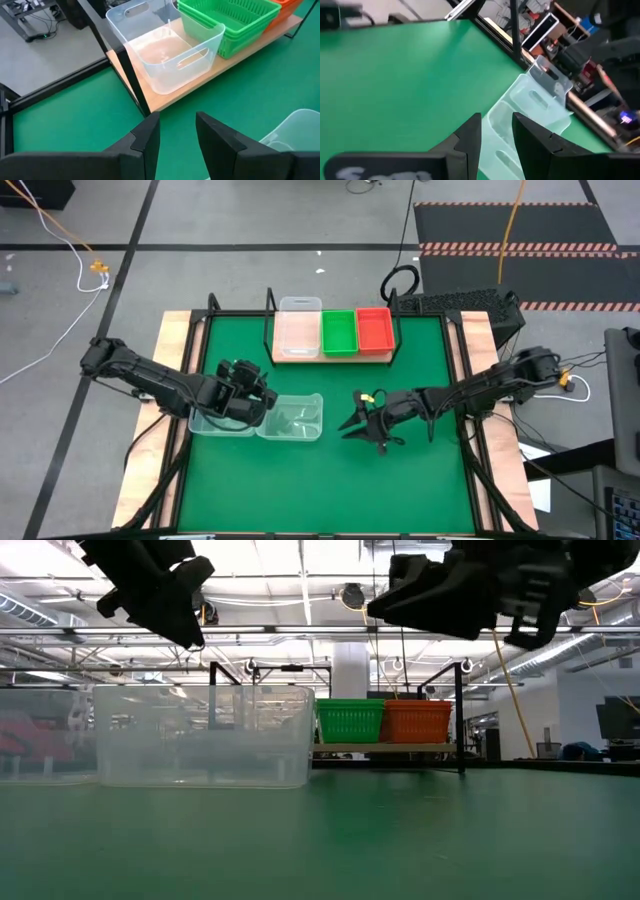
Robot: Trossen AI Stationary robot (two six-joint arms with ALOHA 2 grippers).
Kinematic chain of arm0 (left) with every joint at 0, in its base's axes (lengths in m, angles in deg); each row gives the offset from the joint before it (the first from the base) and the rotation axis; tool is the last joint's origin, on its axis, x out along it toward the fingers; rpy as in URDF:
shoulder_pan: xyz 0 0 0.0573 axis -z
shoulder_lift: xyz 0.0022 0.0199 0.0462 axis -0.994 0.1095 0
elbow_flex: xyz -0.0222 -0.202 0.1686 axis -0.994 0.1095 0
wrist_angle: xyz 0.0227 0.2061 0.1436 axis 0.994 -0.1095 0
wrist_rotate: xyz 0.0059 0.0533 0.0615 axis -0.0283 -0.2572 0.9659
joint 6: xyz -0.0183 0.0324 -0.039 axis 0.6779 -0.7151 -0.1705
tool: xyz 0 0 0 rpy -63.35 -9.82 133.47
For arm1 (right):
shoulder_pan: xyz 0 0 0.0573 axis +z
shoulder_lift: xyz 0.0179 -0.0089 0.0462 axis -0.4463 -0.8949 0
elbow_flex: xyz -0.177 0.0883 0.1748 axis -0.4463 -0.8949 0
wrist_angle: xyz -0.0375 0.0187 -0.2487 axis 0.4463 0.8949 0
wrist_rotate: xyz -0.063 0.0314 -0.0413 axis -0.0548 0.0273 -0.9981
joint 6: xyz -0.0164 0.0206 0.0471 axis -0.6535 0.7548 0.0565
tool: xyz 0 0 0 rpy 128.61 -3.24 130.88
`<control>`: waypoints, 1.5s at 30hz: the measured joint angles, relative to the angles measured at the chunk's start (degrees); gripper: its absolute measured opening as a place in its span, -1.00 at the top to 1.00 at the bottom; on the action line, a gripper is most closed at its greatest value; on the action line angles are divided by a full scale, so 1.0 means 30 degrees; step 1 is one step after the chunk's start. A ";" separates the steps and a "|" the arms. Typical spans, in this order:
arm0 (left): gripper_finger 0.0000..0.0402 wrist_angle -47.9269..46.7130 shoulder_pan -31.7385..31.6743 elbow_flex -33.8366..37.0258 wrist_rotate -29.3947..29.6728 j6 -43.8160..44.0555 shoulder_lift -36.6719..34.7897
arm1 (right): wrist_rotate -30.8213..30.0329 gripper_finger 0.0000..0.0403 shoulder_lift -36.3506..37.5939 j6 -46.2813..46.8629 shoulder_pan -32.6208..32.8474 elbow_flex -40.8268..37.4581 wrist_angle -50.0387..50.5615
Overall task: Stack baskets on shelf by color
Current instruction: Stack the right transparent bin on top of the other transparent bin on the shelf
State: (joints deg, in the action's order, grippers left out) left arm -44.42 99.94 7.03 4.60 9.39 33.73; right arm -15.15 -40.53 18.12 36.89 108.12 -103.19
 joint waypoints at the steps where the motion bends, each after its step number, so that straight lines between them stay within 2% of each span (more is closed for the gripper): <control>1: 0.36 0.0010 0.0000 0.0000 0.0003 -0.0004 -0.0007 | 0.0003 0.49 -0.0190 -0.0415 -0.0045 0.0000 -0.0215; 6: 0.36 0.0032 0.0124 0.0000 -0.0515 0.0212 -0.0007 | -0.0017 0.49 -0.1375 -0.0136 -0.0062 0.0235 -0.0906; 8: 0.36 0.0130 0.0307 0.0000 -0.0666 0.0325 -0.0001 | -0.0064 0.49 -0.1652 0.0365 -0.0046 0.1167 0.1576; 12: 0.36 0.0261 0.0689 0.0000 -0.0502 0.0605 0.0044 | -0.0060 0.49 -0.1715 0.0298 -0.0040 0.4597 0.9941; 15: 0.36 0.0331 0.0896 0.0000 -0.0289 0.0627 0.0044 | 0.0031 0.49 -0.1526 -0.0196 -0.0048 0.6074 1.1967; 20: 0.36 0.0331 0.1271 0.0000 -0.0124 0.0663 0.0139 | 0.0174 0.49 -0.1933 -0.2331 -0.0048 0.7517 1.2864; 22: 0.36 0.0333 0.1404 0.0002 0.0216 0.0606 0.0242 | -0.0343 0.49 -0.2826 -0.2654 -0.0088 0.8545 1.2975; 29: 0.36 0.0425 0.1628 0.0000 0.1221 0.0663 0.0605 | -0.0664 0.49 -0.7112 -0.4690 -0.0636 1.2454 1.6710; 33: 0.36 0.0163 0.1916 0.0007 0.0950 0.0670 0.0816 | -0.2435 0.49 -0.8423 -0.5844 -0.1005 1.3139 1.6895; 41: 0.36 0.0192 0.2557 0.0007 0.1168 0.0729 0.0794 | -0.2965 0.50 -0.8149 -0.6671 -0.0892 1.3100 1.7790; 43: 0.36 0.0244 0.2554 0.0007 0.1218 0.0734 0.0794 | -0.2940 0.55 -0.7852 -0.6279 -0.0808 1.3114 1.8276; 45: 0.36 0.0274 0.2550 0.0007 0.1234 0.0765 0.0791 | -0.2810 0.69 -0.7692 -0.5781 -0.0805 1.3124 1.9217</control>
State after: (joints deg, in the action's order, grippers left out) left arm -43.60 107.59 7.05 8.31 11.68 36.10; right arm -23.58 -63.61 0.77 34.48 147.49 -45.54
